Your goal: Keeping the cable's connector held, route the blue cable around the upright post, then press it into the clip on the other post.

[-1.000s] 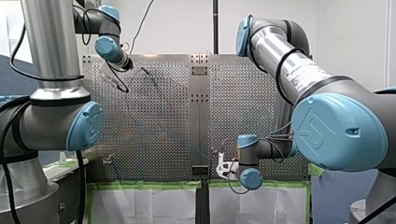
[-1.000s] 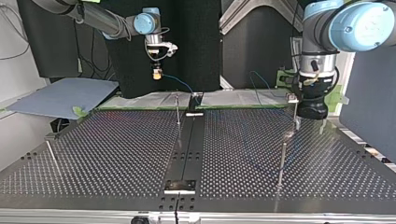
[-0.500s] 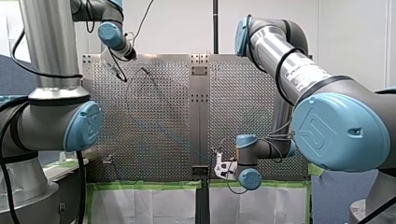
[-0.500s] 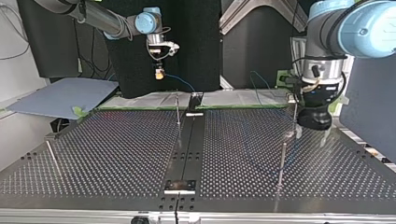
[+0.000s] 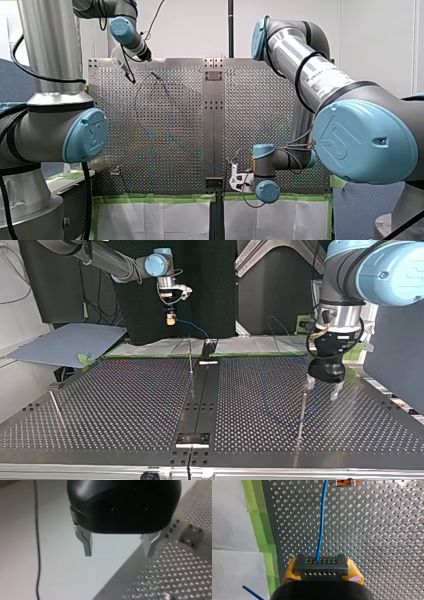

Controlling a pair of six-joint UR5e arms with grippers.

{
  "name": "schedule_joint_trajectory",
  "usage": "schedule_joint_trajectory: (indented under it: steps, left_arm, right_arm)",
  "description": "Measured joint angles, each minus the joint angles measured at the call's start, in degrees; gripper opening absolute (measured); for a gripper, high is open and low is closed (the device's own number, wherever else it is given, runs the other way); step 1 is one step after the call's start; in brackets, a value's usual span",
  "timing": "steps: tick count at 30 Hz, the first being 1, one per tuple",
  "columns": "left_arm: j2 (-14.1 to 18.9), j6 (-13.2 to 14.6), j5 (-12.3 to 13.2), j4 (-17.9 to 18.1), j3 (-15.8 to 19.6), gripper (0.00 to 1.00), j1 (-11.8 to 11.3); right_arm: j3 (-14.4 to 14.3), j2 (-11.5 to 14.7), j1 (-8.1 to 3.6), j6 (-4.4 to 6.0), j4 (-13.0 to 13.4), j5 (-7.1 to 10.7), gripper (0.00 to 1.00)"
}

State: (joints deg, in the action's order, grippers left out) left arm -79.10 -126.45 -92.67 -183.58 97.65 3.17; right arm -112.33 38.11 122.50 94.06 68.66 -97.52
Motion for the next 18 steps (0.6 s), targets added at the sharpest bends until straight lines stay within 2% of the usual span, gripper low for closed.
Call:
schedule_joint_trajectory:
  steps: [12,18]
  left_arm:
    - [-1.76,6.84,-1.23,-0.91,-0.02,1.0,0.45]
    - [-1.78,10.16,-0.79,-3.17,-0.07,1.0,0.39]
  right_arm:
    - [-0.03,0.0,-0.01,0.05,0.0,-0.04,0.0]
    - [-0.03,0.0,0.0,0.07,0.03,-0.03,0.0]
